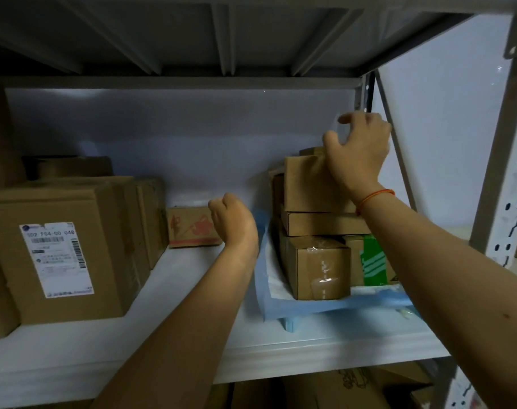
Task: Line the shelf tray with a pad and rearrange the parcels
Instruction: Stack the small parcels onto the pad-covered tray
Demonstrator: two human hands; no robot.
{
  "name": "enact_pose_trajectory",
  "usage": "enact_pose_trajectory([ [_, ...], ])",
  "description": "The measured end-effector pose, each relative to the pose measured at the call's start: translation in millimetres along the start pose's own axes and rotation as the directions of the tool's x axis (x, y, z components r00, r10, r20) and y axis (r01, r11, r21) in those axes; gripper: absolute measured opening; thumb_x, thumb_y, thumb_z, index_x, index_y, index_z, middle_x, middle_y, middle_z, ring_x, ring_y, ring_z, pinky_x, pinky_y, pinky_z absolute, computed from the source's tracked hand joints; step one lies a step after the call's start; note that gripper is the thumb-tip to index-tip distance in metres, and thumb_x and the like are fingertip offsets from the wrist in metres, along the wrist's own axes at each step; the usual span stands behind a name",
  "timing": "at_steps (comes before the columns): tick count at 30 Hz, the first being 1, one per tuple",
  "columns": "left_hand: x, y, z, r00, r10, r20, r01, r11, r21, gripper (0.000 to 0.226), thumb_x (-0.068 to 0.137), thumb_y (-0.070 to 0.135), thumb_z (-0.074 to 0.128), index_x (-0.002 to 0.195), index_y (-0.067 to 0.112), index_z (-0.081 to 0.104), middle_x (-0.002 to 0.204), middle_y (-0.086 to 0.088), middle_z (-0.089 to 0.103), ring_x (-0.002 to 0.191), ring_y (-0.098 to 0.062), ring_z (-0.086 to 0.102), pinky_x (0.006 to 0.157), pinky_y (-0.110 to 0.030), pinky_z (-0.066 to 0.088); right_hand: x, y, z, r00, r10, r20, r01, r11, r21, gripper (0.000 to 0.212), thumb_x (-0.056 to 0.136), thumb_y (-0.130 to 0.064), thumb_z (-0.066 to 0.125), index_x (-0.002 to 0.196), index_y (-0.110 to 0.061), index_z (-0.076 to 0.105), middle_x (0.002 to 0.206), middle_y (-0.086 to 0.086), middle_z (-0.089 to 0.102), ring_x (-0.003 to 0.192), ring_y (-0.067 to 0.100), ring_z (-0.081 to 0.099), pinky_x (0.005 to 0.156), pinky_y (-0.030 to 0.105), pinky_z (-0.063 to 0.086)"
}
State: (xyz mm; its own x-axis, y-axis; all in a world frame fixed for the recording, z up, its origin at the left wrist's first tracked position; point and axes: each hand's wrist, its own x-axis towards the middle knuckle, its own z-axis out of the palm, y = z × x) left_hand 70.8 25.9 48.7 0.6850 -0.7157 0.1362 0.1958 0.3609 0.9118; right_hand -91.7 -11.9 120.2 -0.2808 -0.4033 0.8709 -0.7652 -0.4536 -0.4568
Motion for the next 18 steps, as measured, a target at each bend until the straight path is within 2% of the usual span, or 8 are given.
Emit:
enact_pose_trajectory([
  [3,6,3,-13,0.999,0.035,0.008,-0.034,0.999,-0.015,0.024,0.094,0.013,0.034,0.070,0.017,0.034,0.070,0.002,0.034,0.071,-0.020,0.035,0.058,-0.030,0.030,-7,-31,16,0.992,-0.111,0.054,0.118,0.980,-0.160,0.041,0.086,-0.040,0.053,0.118,-0.016,0.061,0.120,0.011,0.052,0.119,0.029,0.044,0.100,0.041,0.037],
  [5,9,8,-26,0.998,0.058,0.010,-0.059,0.998,0.022,0.028,0.097,0.016,0.034,0.069,0.022,0.034,0.073,0.003,0.038,0.069,-0.016,0.038,0.063,-0.029,0.034,-14,-55,32,0.978,-0.172,0.115,0.193,0.958,-0.211,0.041,0.086,-0.040,0.052,0.115,-0.014,0.064,0.117,0.012,0.055,0.117,0.031,0.045,0.099,0.042,0.036],
  [8,20,13,-44,0.993,0.119,0.022,-0.120,0.988,0.092,0.027,0.096,0.019,0.035,0.070,0.025,0.040,0.079,-0.001,0.050,0.081,-0.025,0.050,0.075,-0.039,0.044,-24,-84,56,0.956,-0.170,0.238,0.224,0.949,-0.222,0.040,0.086,-0.037,0.049,0.112,-0.011,0.066,0.111,0.014,0.060,0.114,0.033,0.046,0.094,0.040,0.037],
  [10,32,14,-60,0.986,0.163,0.022,-0.164,0.975,0.150,0.022,0.091,0.025,0.035,0.071,0.026,0.045,0.093,-0.012,0.060,0.093,-0.032,0.056,0.089,-0.048,0.047,-35,-104,79,0.941,-0.162,0.297,0.224,0.956,-0.190,0.039,0.086,-0.036,0.050,0.108,-0.009,0.067,0.108,0.016,0.063,0.113,0.034,0.047,0.091,0.039,0.040],
  [13,45,14,-79,0.986,0.160,0.056,-0.168,0.961,0.219,0.021,0.094,0.026,0.035,0.087,0.022,0.054,0.107,-0.015,0.062,0.101,-0.030,0.057,0.099,-0.050,0.043,-53,-125,115,0.890,-0.111,0.442,0.168,0.982,-0.091,0.031,0.086,-0.033,0.050,0.094,-0.007,0.064,0.095,0.015,0.063,0.106,0.034,0.048,0.081,0.040,0.046],
  [15,54,15,-90,0.987,0.139,0.084,-0.155,0.959,0.236,0.028,0.098,0.024,0.033,0.103,0.011,0.057,0.114,-0.019,0.060,0.105,-0.033,0.055,0.100,-0.048,0.042,-64,-132,142,0.833,-0.053,0.551,0.100,0.993,-0.056,0.022,0.085,-0.031,0.050,0.079,-0.010,0.054,0.081,0.013,0.055,0.093,0.032,0.048,0.072,0.037,0.042],
  [18,69,7,-100,0.992,0.063,0.111,-0.090,0.961,0.262,0.039,0.100,0.026,0.031,0.122,0.001,0.052,0.126,-0.023,0.054,0.115,-0.037,0.052,0.100,-0.045,0.041,-78,-130,179,0.745,0.029,0.666,0.020,0.998,-0.065,0.021,0.083,-0.024,0.051,0.068,-0.013,0.042,0.079,0.012,0.050,0.085,0.032,0.050,0.067,0.033,0.037],
])
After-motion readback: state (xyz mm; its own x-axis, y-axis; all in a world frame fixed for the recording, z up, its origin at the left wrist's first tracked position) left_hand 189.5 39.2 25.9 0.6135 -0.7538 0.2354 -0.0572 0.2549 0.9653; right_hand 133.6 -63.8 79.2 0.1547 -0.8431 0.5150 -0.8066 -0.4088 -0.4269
